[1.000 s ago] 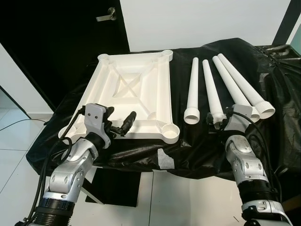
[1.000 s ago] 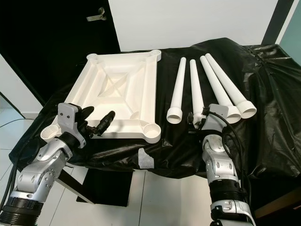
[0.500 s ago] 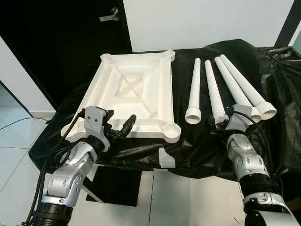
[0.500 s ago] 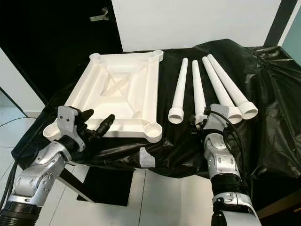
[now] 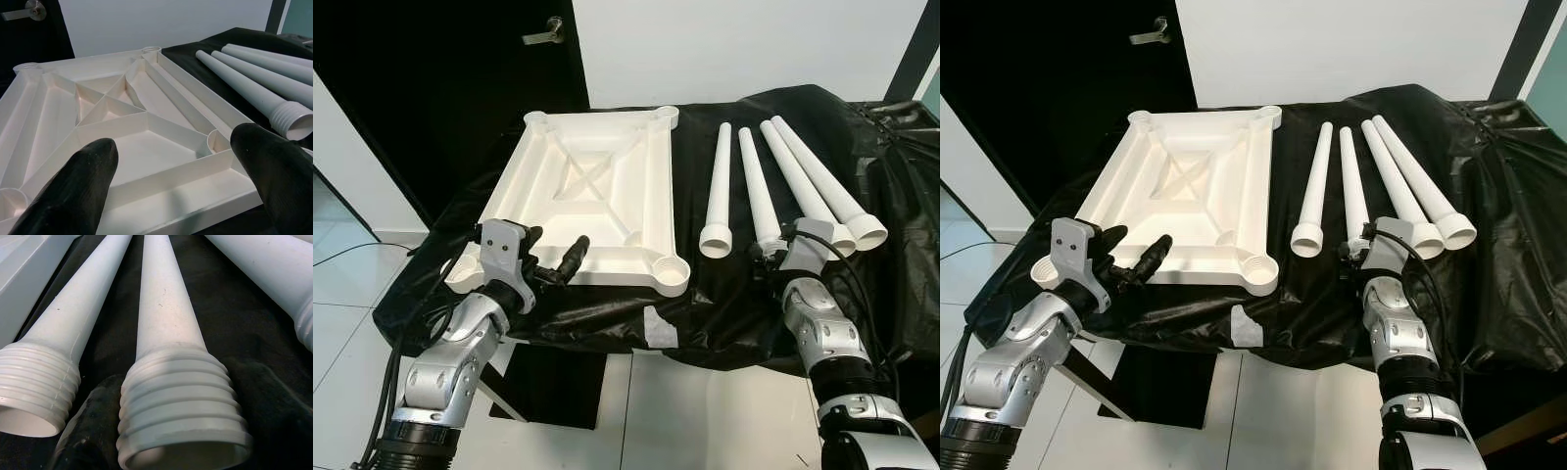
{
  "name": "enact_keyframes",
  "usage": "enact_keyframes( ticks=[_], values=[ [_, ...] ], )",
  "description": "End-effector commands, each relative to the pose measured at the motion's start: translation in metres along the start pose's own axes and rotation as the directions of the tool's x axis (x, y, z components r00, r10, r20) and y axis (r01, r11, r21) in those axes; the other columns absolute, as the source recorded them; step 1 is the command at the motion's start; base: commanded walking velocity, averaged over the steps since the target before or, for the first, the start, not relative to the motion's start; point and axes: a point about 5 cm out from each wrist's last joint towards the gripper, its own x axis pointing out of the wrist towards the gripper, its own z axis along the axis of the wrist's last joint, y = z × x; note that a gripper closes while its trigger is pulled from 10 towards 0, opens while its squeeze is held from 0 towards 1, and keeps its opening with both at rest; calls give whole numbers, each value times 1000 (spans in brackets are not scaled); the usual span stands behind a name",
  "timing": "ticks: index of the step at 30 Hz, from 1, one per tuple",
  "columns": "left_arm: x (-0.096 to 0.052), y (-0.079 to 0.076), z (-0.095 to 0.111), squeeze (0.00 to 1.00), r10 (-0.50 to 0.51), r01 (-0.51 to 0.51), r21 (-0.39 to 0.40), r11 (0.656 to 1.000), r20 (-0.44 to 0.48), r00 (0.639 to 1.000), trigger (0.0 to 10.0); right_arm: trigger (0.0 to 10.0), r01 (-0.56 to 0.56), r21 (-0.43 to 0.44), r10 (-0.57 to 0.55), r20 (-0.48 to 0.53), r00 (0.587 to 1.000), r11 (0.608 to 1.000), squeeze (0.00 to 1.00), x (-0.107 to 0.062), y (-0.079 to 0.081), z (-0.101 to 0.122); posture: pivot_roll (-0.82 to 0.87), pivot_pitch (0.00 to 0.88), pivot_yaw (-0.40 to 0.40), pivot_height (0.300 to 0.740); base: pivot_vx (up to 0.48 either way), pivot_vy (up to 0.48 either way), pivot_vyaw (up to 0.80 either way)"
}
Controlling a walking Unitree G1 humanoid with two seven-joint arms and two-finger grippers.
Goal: Building children table
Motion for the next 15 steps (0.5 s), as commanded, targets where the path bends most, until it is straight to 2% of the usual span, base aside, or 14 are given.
enact_keyframes(
  ticks=[1,2,6,7,8,11,12,13,15],
  values=[
    [0,2,3,0,-33,33,8,999,-5,999,10000,10000,-26,-18,26,22,999,999,0,0,8,2,133,0,23,740,0,0,0],
    [0,2,3,0,-33,33,8,999,-5,999,10000,10000,-26,-18,26,22,999,999,0,0,8,2,133,0,23,740,0,0,0],
    [3,3,5,0,-48,48,-34,998,5,999,10000,10000,-37,-48,44,144,989,998,0,-4,13,20,128,0,18,740,0,0,0],
    [3,3,5,0,-48,48,-34,998,5,999,10000,10000,-37,-48,44,144,989,998,0,-4,13,20,128,0,18,740,0,0,0],
    [5,2,6,67,-64,65,-57,996,12,998,10000,10000,-46,-70,60,212,976,996,0,-6,16,29,126,0,16,740,0,0,0],
    [7,3,7,67,-71,71,-67,995,15,997,10000,10000,-53,-75,70,247,967,996,0,-8,18,34,126,0,16,740,0,0,0],
    [9,2,8,1000,-80,81,-76,994,20,997,10000,10000,-63,-102,89,278,957,993,0,-9,20,38,122,0,14,740,0,0,0],
    [9,2,8,1000,-80,81,-76,994,20,997,10000,10000,-63,-102,89,278,957,993,0,-9,20,38,122,0,14,740,0,0,0],
    [17,0,13,1000,-110,114,-111,987,41,993,10000,10000,-105,-168,158,343,926,980,0,-13,29,47,117,0,15,740,0,0,0]
  ],
)
